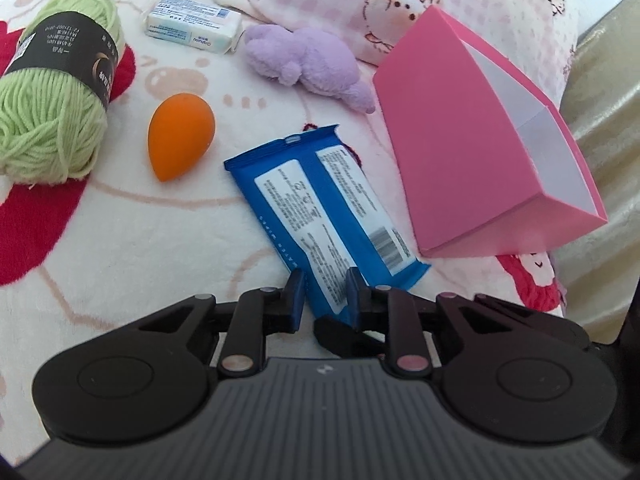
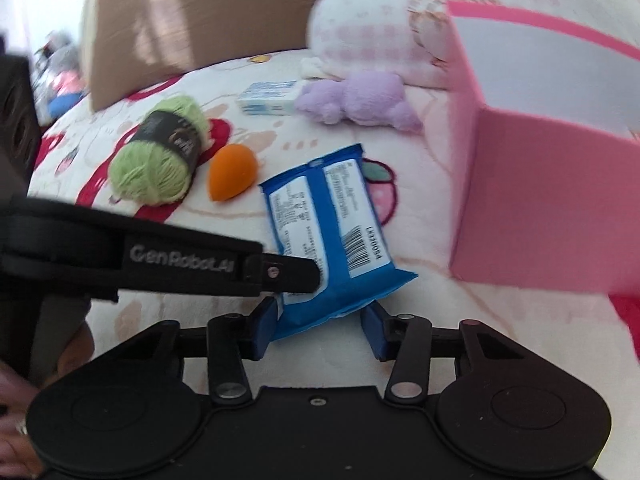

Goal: Organize objects
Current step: 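Close the left tool on the blue snack packet edge, then lift the blue snack packet with the left tool and turn it upright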

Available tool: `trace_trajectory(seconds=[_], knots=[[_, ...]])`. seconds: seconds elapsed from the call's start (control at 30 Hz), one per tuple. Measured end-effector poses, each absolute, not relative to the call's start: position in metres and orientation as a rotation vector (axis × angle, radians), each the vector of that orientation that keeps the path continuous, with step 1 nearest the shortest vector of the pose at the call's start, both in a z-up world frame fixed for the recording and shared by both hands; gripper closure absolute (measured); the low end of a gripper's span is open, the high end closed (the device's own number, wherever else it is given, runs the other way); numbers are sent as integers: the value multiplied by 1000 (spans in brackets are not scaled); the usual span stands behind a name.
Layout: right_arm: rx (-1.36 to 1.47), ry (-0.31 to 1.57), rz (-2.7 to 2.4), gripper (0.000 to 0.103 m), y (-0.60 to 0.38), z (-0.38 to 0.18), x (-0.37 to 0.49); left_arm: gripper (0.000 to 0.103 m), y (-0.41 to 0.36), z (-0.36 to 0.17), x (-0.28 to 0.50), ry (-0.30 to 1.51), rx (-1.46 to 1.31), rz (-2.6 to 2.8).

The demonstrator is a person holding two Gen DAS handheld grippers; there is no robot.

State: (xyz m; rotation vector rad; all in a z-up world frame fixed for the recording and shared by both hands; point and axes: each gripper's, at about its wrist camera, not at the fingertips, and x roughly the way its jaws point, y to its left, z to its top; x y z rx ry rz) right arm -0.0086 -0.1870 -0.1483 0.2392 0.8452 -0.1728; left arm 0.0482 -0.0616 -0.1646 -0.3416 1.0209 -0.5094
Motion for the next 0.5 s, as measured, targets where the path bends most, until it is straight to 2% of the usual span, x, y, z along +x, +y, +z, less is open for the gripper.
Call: trace_trajectory(seconds=[0.17,0.33,0.43,0.5], knots=[[112,854,-126,64,-171,-149,-15,84,-72,-162,37,1052,-318,-542],[108,880,-97,66,-169,-145,-24,85,-75,-160,28,1094,-318,-569],[127,885,-80,64,-174,-140,-31,85,-71,-156,30,1105,-320,-581],[150,879,-96,55,-179,-138,-34,84,-67,-151,35,1086,-301,-575]])
